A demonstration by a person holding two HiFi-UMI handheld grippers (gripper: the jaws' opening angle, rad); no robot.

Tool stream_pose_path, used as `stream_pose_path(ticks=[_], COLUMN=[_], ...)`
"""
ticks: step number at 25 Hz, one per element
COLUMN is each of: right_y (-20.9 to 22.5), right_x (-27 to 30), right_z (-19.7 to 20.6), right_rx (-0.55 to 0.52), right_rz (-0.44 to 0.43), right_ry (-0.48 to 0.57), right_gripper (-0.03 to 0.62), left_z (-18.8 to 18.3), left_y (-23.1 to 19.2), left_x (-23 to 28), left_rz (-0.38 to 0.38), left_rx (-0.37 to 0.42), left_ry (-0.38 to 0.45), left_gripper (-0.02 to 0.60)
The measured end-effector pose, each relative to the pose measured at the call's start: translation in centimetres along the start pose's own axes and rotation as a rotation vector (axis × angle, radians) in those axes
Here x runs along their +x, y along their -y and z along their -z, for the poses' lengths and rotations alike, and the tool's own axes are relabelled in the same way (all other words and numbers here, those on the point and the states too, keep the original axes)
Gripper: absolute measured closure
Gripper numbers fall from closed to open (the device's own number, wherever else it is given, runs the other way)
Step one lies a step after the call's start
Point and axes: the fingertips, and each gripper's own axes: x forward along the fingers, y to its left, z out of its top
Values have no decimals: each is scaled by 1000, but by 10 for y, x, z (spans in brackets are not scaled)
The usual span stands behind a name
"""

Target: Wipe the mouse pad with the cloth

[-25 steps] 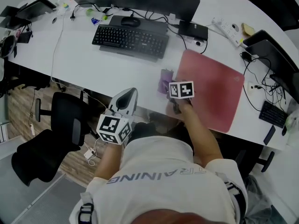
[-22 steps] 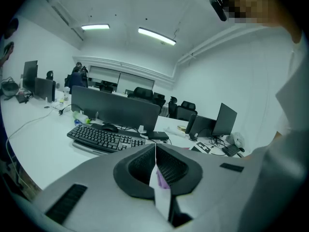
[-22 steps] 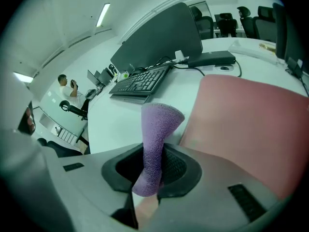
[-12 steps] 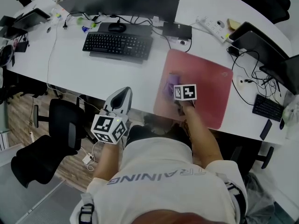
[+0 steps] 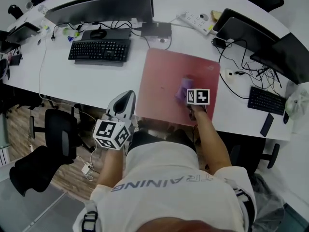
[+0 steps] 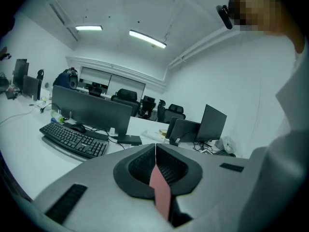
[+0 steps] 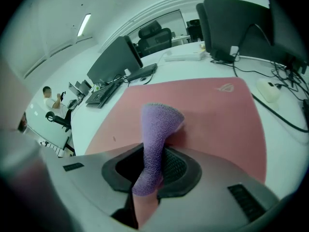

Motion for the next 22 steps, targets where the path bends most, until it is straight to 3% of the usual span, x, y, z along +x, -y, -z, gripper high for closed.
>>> stream_pose_path(ticks=[7, 14, 18, 22], right_y=[97, 163, 175, 139], right_x=[-58, -96, -108, -121], right_z=[23, 47, 50, 30], right_rx=[30, 103, 167, 170], right_rz=[133, 212, 228, 186], right_ry=[19, 40, 83, 181], right_gripper=[496, 496, 496, 496], left_z=[9, 7, 10, 11], left_y=[54, 85, 87, 74], left_x=[28, 43, 40, 32], left_rz=[47, 83, 86, 82], left_rx=[21, 47, 63, 71], left_ry=[7, 4, -15, -24], left_gripper=[549, 549, 549, 549])
